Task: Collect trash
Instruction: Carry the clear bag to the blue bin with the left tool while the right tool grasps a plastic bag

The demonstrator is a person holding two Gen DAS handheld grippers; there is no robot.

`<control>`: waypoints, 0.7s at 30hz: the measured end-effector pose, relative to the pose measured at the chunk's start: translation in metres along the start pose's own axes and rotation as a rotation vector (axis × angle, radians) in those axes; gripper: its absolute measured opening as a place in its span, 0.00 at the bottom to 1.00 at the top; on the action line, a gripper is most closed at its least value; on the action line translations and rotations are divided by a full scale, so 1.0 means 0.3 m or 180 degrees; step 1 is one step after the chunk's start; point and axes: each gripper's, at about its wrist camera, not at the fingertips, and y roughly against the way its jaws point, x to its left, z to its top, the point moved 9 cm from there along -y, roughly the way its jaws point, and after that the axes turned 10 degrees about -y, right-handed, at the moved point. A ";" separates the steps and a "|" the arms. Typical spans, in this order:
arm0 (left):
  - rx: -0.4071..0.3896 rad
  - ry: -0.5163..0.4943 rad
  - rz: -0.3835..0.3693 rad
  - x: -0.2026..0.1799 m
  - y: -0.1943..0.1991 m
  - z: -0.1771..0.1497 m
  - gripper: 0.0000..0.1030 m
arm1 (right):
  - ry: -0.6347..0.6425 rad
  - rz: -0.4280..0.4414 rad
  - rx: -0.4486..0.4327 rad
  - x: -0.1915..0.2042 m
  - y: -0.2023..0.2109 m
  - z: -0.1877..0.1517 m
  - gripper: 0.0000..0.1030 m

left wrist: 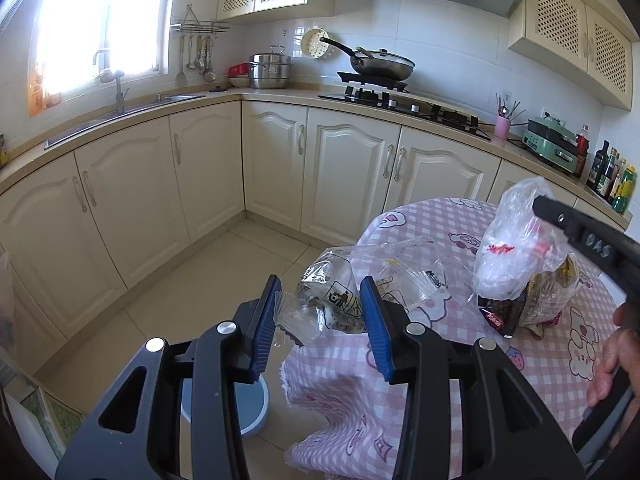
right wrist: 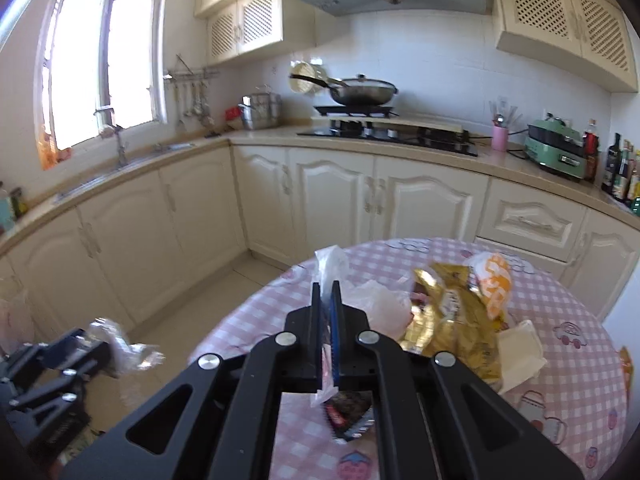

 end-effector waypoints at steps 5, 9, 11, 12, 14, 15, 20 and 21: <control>0.0077 0.0068 0.0142 0.095 -0.009 -0.044 0.38 | 0.0074 0.0375 0.0068 0.165 0.011 -0.007 0.03; 0.0248 0.0154 0.0344 0.221 -0.045 -0.120 0.38 | 0.0157 0.0654 0.0287 0.329 -0.052 -0.082 0.03; 0.0370 0.0215 0.0473 0.302 -0.071 -0.172 0.38 | 0.0227 0.0796 0.0461 0.436 -0.109 -0.148 0.03; 0.0436 0.0244 0.0533 0.340 -0.084 -0.198 0.38 | 0.0259 0.0850 0.0536 0.481 -0.137 -0.186 0.03; 0.0584 0.0325 0.0634 0.416 -0.117 -0.253 0.38 | 0.0318 0.0942 0.0684 0.561 -0.195 -0.257 0.03; 0.0660 0.0374 0.0688 0.459 -0.137 -0.287 0.38 | 0.0355 0.0976 0.0761 0.602 -0.231 -0.296 0.03; 0.0993 0.0513 0.0851 0.596 -0.227 -0.411 0.38 | 0.0481 0.1069 0.1099 0.753 -0.393 -0.487 0.03; 0.1059 0.0547 0.0866 0.618 -0.251 -0.437 0.38 | 0.0510 0.1063 0.1174 0.779 -0.438 -0.529 0.03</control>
